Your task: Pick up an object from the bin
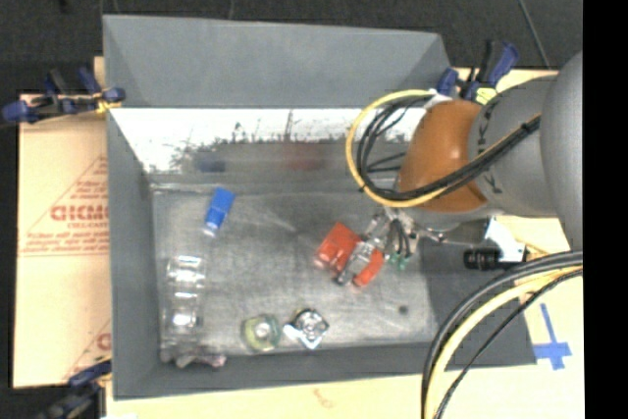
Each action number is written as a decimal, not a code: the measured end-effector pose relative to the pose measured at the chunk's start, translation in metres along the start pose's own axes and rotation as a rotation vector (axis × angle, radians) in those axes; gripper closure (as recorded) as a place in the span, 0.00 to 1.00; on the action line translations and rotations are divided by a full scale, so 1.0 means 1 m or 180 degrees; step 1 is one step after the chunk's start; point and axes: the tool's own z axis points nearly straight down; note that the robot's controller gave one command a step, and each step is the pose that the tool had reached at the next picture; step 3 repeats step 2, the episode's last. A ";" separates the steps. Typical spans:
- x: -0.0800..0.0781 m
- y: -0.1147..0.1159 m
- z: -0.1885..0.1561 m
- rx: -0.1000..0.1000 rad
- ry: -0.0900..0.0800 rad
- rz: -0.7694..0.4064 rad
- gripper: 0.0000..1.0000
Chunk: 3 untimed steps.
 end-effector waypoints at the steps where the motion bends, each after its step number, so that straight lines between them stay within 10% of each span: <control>1: -0.003 0.001 -0.057 0.0004 0.0013 -0.0017 1.00; 3: -0.007 0.001 -0.116 0.0004 0.0012 -0.0040 1.00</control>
Offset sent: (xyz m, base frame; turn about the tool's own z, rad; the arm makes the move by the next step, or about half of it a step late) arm 0.0000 0.0002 0.0528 0.0000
